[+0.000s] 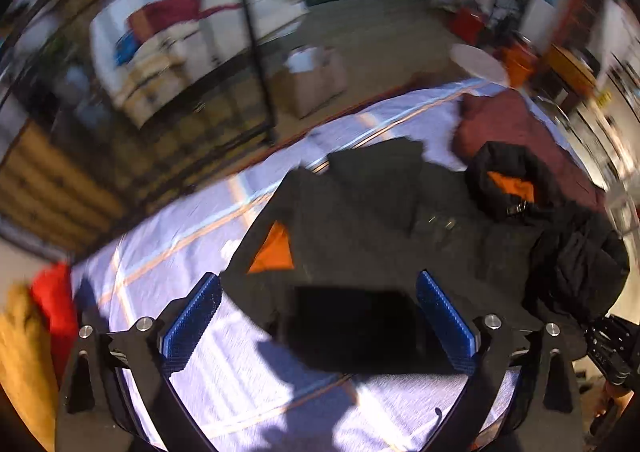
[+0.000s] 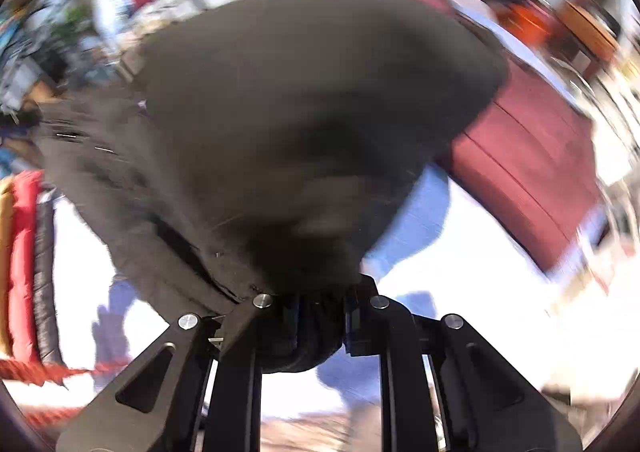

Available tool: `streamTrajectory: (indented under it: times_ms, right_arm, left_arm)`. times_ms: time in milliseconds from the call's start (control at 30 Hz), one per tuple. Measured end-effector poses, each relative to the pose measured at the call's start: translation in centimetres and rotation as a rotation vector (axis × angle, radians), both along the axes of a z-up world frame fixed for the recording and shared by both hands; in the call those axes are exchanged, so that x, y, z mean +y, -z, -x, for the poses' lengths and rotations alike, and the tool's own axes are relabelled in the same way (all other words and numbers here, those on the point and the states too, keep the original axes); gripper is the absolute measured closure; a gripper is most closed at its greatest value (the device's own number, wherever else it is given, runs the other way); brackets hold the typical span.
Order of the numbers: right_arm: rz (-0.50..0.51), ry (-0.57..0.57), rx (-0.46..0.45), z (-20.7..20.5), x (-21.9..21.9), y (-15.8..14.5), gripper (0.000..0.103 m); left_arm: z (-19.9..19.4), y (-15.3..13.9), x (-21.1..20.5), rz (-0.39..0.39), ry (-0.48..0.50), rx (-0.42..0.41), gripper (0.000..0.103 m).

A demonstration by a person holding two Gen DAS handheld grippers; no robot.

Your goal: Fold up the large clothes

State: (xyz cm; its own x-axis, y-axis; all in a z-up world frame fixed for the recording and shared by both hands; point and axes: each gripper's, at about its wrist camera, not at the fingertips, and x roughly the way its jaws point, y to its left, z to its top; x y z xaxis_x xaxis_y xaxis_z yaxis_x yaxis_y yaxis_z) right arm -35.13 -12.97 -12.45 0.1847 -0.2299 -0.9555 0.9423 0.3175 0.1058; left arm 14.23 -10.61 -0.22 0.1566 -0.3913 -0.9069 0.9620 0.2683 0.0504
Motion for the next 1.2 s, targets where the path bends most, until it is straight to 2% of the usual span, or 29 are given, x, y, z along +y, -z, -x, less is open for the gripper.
streamTrajectory:
  times_ms: [133, 233, 333, 433, 500, 533, 600, 633, 767, 833, 867, 900, 933, 967, 1033, 1100, 1200]
  right_arm:
    - [-0.098, 0.249, 0.014, 9.8, -0.1, 2.9, 0.090]
    - [-0.102, 0.276, 0.038, 12.6, 0.2, 4.1, 0.092]
    - [-0.123, 0.288, 0.008, 12.7, 0.7, 5.1, 0.093]
    - [-0.112, 0.249, 0.005, 12.4, 0.5, 5.3, 0.093]
    - [-0.124, 0.257, -0.010, 12.1, 2.5, 5.9, 0.093]
    - [-0.132, 0.252, -0.011, 12.3, 2.4, 6.2, 0.093]
    - [-0.141, 0.242, -0.006, 12.0, 2.4, 6.4, 0.093]
    - [-0.151, 0.236, -0.002, 12.0, 2.1, 6.6, 0.093]
    - [-0.163, 0.219, 0.005, 11.7, 1.3, 7.0, 0.093]
    - [-0.162, 0.209, 0.004, 11.6, 1.2, 7.0, 0.093]
    - [-0.162, 0.209, 0.002, 11.7, 1.1, 6.9, 0.093]
    - [-0.161, 0.209, 0.000, 11.5, 1.1, 6.7, 0.093]
    - [-0.159, 0.208, -0.002, 11.3, 1.1, 6.6, 0.093]
    - [-0.154, 0.207, -0.006, 11.2, 1.0, 6.4, 0.093]
    - [-0.130, 0.193, -0.018, 10.8, 0.8, 5.6, 0.093]
    - [-0.099, 0.156, -0.029, 10.1, 0.5, 4.4, 0.094]
    - [-0.074, 0.135, -0.083, 9.3, -0.7, 2.1, 0.095]
  left_arm:
    - [6.7, 0.4, -8.3, -0.038, 0.209, -0.032, 0.006]
    - [9.2, 2.1, -12.2, -0.062, 0.269, -0.030, 0.006]
    - [7.9, 4.2, -15.8, -0.101, 0.199, -0.068, 0.006]
    - [3.1, 6.8, -18.2, -0.152, 0.076, -0.075, 0.006]
    - [0.0, 8.9, -19.2, -0.218, 0.020, 0.012, 0.006]
    - [-1.2, 9.9, -19.3, -0.233, -0.005, 0.105, 0.006]
    - [-2.1, 11.1, -19.4, -0.236, -0.033, 0.229, 0.006]
    - [-2.1, 12.0, -19.8, -0.245, -0.036, 0.258, 0.006]
    - [-1.9, 15.9, -20.5, -0.320, -0.035, 0.197, 0.006]
    - [-2.4, 19.1, -20.1, -0.377, -0.070, 0.278, 0.006]
    - [-2.7, 20.0, -19.8, -0.374, -0.098, 0.327, 0.008]
    - [-2.8, 20.3, -19.5, -0.345, -0.118, 0.365, 0.018]
    - [-2.7, 20.1, -19.2, -0.294, -0.126, 0.419, 0.041]
    - [-2.5, 20.0, -19.0, -0.261, -0.131, 0.445, 0.050]
    - [-2.0, 19.3, -19.0, -0.238, -0.148, 0.413, 0.082]
    - [-1.7, 18.0, -18.9, -0.207, -0.135, 0.442, 0.088]
    - [-1.6, 14.8, -17.4, -0.120, -0.104, 0.458, 0.091]
